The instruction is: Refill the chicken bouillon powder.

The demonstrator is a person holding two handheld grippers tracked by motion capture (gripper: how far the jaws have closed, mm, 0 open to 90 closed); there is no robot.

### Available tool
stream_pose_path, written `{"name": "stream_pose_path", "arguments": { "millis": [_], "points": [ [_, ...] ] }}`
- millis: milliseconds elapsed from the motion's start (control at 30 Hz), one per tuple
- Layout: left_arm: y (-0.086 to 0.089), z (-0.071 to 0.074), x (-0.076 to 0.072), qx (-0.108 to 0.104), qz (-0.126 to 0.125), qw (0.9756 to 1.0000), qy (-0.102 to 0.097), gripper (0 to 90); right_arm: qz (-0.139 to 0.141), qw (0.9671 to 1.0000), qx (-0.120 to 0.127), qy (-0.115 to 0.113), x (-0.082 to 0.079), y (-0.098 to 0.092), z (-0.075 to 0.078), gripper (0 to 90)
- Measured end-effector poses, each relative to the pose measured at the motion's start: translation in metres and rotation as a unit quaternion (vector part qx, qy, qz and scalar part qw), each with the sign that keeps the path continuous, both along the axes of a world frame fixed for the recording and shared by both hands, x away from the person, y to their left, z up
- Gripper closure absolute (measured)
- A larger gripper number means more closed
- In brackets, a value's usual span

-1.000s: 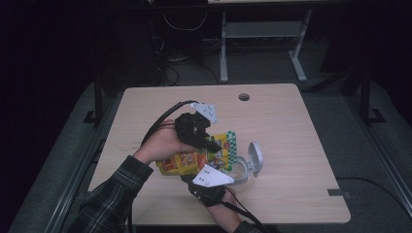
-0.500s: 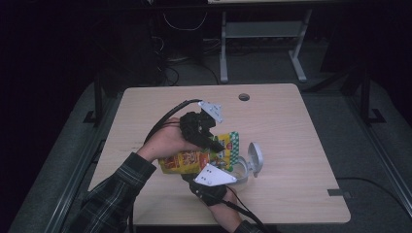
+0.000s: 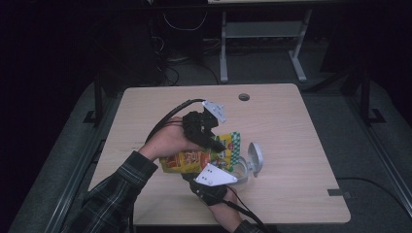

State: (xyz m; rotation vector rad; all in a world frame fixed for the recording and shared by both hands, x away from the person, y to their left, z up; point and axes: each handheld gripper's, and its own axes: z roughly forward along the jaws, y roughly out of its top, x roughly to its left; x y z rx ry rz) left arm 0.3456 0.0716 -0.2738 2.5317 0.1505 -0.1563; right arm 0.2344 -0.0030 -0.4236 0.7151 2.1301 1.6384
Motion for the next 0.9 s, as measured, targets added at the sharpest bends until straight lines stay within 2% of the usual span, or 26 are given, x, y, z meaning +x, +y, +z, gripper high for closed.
{"name": "stream_pose_path", "arguments": {
  "millis": [300, 900],
  "points": [
    [-0.0036, -0.0012, 0.0002, 0.011, -0.001, 0.9999, -0.003, 88.6, 0.001, 1.0000, 0.005, 0.002, 0.0004, 0.0004, -0.0012, 90.0],
    [-0.0072, -0.0001, 0.0007, 0.012, -0.004, 0.9999, -0.004, 88.5, 0.000, 1.0000, 0.008, -0.001, 0.0002, -0.0008, -0.0001, 90.0]
  ]
}}
